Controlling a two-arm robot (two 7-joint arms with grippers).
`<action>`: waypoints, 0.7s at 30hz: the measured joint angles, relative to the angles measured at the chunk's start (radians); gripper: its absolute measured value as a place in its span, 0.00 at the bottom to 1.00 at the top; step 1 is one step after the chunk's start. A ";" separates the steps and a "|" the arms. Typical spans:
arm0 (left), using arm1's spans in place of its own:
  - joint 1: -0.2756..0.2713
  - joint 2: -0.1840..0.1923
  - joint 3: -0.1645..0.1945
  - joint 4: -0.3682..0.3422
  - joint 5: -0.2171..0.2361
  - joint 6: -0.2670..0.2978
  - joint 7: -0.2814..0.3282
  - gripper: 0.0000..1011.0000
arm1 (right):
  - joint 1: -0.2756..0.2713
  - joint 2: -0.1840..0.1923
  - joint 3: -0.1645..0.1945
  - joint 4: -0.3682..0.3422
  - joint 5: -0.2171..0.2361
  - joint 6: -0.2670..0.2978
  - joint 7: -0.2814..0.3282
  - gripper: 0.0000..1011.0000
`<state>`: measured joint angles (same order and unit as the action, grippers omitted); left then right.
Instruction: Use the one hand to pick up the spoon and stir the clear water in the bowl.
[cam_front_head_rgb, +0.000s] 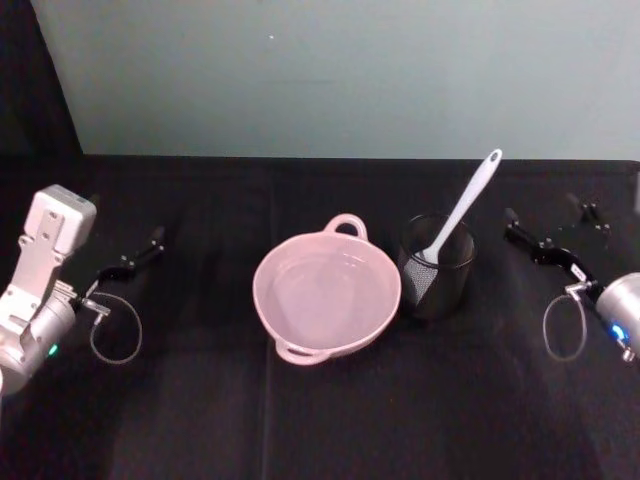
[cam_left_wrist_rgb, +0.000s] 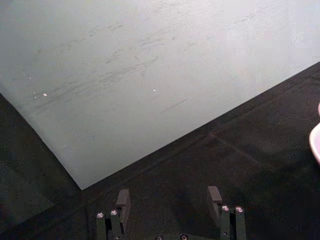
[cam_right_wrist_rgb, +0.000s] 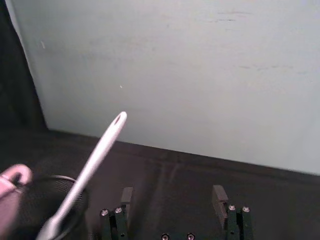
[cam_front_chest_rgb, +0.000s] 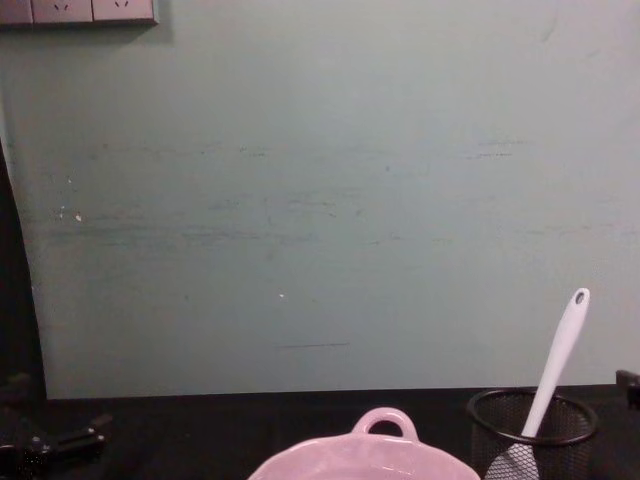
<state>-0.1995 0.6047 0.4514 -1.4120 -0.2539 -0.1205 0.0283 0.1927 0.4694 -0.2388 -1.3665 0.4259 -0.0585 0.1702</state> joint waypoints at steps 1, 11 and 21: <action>0.000 0.000 0.000 0.000 0.000 0.000 0.000 1.00 | 0.016 0.000 -0.014 0.018 -0.039 -0.007 -0.012 0.99; 0.000 0.000 0.000 0.000 0.000 0.000 0.000 1.00 | 0.086 -0.001 -0.112 0.089 -0.301 -0.019 -0.112 0.99; 0.000 0.000 0.000 0.000 0.000 0.000 0.000 1.00 | 0.078 -0.016 -0.104 0.079 -0.357 -0.021 -0.152 0.99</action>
<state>-0.1995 0.6047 0.4514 -1.4120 -0.2539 -0.1205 0.0283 0.2705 0.4536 -0.3423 -1.2875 0.0685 -0.0794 0.0178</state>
